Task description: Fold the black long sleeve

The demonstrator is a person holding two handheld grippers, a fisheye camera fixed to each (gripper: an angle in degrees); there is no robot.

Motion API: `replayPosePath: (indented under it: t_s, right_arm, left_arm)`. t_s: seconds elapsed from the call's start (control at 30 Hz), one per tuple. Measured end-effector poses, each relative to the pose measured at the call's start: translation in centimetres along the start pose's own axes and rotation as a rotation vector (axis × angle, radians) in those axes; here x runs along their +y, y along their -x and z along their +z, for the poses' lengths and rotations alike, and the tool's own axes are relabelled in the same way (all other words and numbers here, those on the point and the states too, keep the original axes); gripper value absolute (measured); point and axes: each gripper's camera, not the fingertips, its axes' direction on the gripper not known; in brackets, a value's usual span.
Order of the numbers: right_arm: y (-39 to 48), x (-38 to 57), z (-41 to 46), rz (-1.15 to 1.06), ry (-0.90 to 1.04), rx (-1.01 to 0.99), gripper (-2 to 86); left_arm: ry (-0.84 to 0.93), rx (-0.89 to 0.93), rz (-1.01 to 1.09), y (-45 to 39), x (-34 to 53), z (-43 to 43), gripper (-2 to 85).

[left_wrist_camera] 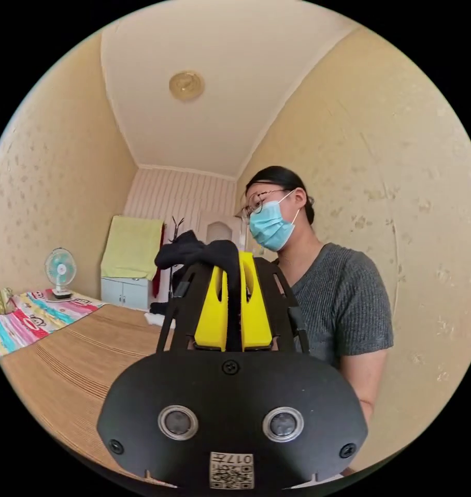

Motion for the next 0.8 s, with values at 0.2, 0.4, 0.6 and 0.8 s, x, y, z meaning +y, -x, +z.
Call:
replayPosePath:
  t_s: [0.2, 0.4, 0.6, 0.8]
  right_arm:
    - [-11.0, -2.5, 14.3, 0.048, 0.350, 0.181, 4.7]
    - [-28.7, 11.5, 27.0, 0.650, 0.766, 0.045, 7.8]
    - [-22.4, 25.8, 26.1, 0.725, 0.892, -0.009, 2.5]
    - [-11.8, 39.5, 26.0, 0.616, 1.325, 0.100, 0.9]
  left_arm:
    - [0.404, -0.611, -0.190, 16.2, -7.1, 5.7, 3.4]
    - [0.345, -0.981, -0.795, 34.9, 1.0, 9.8, 10.7]
    - [0.638, -0.743, -0.885, 35.7, 16.9, 20.7, 10.3]
    - [1.067, -0.774, -0.932, 32.8, 30.2, 27.0, 5.8]
